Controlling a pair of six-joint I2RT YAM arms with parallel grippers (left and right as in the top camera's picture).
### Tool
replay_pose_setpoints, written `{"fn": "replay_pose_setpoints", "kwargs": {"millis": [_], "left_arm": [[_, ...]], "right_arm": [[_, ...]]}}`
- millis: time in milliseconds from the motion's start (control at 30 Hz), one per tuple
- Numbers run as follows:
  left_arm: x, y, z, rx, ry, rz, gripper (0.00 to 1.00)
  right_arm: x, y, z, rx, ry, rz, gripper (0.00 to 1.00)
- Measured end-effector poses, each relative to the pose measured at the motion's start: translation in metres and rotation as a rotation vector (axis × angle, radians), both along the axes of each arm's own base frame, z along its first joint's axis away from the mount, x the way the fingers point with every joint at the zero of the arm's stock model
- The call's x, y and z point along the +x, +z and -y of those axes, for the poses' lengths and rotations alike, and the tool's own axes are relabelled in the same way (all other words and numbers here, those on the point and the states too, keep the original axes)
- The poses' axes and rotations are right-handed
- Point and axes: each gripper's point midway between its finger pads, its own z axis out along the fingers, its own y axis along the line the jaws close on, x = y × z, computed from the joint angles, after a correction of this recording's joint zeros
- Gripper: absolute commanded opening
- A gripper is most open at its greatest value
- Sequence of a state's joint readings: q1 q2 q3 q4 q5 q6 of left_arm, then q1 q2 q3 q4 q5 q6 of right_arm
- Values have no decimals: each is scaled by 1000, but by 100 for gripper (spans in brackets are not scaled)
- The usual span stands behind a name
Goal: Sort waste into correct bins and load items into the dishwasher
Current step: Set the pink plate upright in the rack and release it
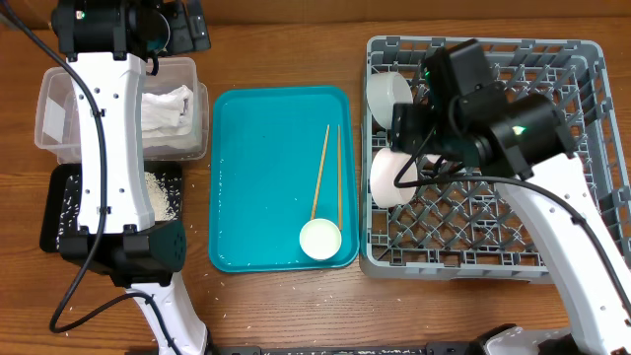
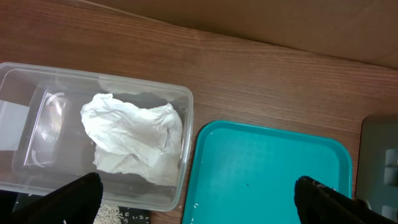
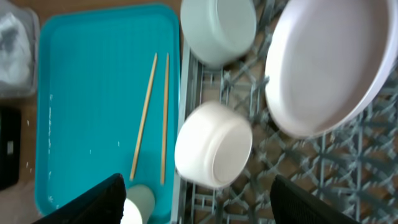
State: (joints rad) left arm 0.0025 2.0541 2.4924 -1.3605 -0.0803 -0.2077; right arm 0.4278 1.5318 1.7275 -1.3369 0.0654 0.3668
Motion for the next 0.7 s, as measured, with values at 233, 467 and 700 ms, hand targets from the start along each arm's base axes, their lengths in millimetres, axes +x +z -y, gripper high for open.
{"fn": "replay_pose_setpoints", "kwargs": {"millis": [233,467,700], "left_arm": [[5,4,8,-39,-25,26,100],[-11,-7,37,-172,-120,-55,87],[-74,-39,93,-264,-296,-345,69]], "right_arm": [[-1,-2,4,34,-26,-27,76],[4,17,47,61,-154,27,81],[-9,55,102,91,-304,152,85]]}}
